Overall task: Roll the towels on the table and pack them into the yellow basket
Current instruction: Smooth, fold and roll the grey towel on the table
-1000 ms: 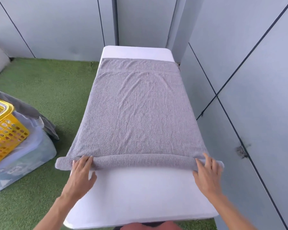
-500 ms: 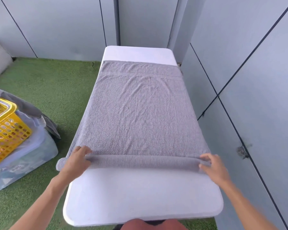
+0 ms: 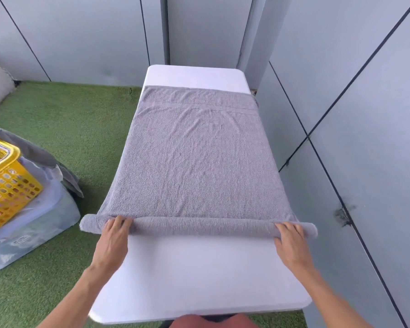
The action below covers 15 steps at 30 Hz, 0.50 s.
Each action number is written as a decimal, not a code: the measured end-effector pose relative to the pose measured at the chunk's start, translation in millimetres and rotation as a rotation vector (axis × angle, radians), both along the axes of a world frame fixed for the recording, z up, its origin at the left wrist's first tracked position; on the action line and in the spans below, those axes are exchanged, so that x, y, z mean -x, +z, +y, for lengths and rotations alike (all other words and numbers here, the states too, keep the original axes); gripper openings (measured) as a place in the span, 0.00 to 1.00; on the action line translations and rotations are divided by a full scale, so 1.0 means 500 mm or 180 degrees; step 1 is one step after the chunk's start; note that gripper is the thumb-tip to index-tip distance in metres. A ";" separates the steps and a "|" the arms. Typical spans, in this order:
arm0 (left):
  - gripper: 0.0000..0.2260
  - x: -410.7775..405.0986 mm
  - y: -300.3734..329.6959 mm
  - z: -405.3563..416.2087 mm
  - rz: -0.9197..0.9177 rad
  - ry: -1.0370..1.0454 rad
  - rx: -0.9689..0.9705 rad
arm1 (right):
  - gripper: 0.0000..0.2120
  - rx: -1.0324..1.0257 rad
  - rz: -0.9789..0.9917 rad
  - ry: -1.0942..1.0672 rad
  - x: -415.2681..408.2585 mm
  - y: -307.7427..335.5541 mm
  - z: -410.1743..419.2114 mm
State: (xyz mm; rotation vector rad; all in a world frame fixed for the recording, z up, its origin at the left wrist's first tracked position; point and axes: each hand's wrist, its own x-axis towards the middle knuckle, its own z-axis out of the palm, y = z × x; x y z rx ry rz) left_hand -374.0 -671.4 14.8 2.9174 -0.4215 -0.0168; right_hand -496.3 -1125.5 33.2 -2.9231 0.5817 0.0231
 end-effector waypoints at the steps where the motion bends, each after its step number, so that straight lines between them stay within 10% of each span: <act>1: 0.16 -0.014 0.009 0.001 0.0147 -0.0070 -0.0016 | 0.15 -0.0044 0.0180 0.0064 -0.006 0.019 0.001; 6: 0.08 -0.049 0.043 0.009 0.1400 0.0178 0.0198 | 0.08 -0.0687 0.1706 0.0098 -0.026 0.061 -0.057; 12: 0.08 -0.009 0.043 0.016 -0.0303 0.0338 0.0554 | 0.08 -0.0384 -0.0403 -0.0329 -0.009 0.030 -0.026; 15: 0.09 0.040 0.010 0.021 -0.0518 0.0079 0.0613 | 0.12 0.0413 -0.0294 -0.0111 0.026 0.004 0.016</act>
